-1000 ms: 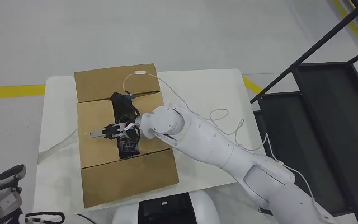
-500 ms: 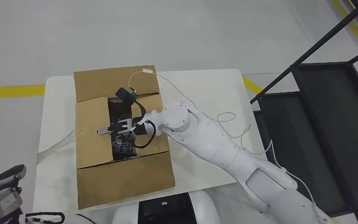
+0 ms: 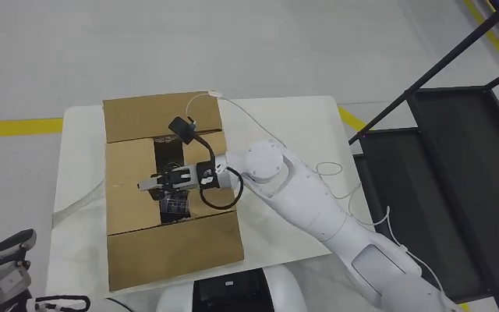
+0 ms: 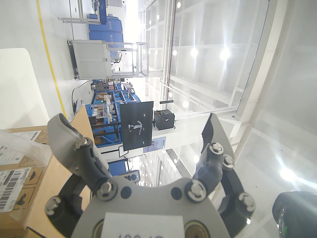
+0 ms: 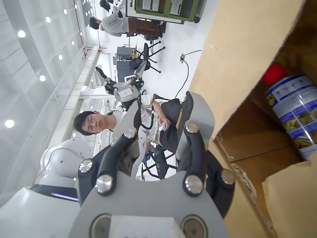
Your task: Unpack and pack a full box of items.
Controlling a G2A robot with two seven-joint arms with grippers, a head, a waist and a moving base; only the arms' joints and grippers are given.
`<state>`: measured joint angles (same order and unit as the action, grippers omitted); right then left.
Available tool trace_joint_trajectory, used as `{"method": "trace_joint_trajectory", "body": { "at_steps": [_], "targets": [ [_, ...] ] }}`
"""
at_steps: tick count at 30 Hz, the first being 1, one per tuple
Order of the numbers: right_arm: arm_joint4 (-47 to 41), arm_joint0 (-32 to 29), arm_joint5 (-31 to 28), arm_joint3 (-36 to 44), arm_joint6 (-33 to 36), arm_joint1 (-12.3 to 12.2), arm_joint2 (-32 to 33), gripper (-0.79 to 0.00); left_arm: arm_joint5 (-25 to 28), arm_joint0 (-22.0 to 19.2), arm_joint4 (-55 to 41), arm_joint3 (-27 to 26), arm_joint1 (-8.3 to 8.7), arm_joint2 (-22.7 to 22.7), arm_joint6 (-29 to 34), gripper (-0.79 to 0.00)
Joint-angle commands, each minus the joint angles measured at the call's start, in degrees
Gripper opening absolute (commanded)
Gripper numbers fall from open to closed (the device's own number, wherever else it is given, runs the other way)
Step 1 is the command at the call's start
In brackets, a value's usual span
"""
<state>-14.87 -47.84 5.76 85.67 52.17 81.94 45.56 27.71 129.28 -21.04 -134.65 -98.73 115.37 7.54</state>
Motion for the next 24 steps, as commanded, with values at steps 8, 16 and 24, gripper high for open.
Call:
{"method": "trace_joint_trajectory", "body": {
  "at_steps": [8,16,24],
  "targets": [
    [11.5,1.6,16.6,0.8,-8.0,0.1,-2.8,-0.483,0.0,0.0,0.0,0.0,0.00,0.0,0.0,0.000],
    [12.1,2.8,19.3,-1.7,-10.2,1.2,-4.9,-0.459,0.0,0.0,0.0,0.0,0.00,0.0,0.0,0.000],
    [7.3,3.6,13.8,-6.5,-8.1,2.8,-6.8,-0.440,0.0,0.0,0.0,0.0,0.00,0.0,0.0,0.000]
  ]
}}
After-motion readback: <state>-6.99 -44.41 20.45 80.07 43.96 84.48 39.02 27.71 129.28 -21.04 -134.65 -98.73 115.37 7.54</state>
